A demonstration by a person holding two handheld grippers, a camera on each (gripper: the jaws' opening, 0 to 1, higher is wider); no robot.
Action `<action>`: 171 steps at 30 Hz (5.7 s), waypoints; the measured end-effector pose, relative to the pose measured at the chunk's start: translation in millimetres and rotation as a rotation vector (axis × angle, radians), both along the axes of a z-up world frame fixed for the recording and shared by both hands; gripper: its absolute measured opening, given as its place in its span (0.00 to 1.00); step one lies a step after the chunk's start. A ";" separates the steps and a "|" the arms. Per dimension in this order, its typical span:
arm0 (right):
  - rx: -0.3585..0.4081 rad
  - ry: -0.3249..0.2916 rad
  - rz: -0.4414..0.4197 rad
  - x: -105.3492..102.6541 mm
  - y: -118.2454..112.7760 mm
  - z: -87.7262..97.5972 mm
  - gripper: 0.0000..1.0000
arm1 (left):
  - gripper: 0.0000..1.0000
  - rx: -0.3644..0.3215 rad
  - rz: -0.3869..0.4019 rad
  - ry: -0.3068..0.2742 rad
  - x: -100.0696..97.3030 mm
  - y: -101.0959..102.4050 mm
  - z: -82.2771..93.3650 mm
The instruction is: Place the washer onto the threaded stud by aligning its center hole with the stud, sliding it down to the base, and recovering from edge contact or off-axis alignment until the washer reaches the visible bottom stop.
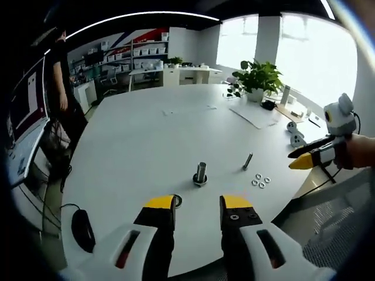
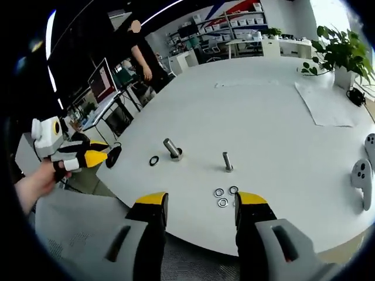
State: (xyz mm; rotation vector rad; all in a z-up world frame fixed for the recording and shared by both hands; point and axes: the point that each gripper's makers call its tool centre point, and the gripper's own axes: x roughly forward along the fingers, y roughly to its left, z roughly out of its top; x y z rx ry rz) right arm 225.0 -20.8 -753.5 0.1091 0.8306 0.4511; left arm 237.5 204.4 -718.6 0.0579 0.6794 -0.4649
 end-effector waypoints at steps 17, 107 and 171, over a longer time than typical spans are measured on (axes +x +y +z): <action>-0.044 -0.039 0.052 0.3 3.0 -1.4 0.48 | 0.28 0.012 -0.059 -0.005 -2.5 -9.4 -2.7; -0.034 -0.007 0.124 -9.0 17.7 -7.4 0.48 | 0.34 0.277 -0.121 0.324 34.2 6.2 -95.6; -0.025 -0.017 0.097 -4.5 11.5 -4.5 0.48 | 0.20 0.532 -0.367 0.610 50.8 14.8 -149.3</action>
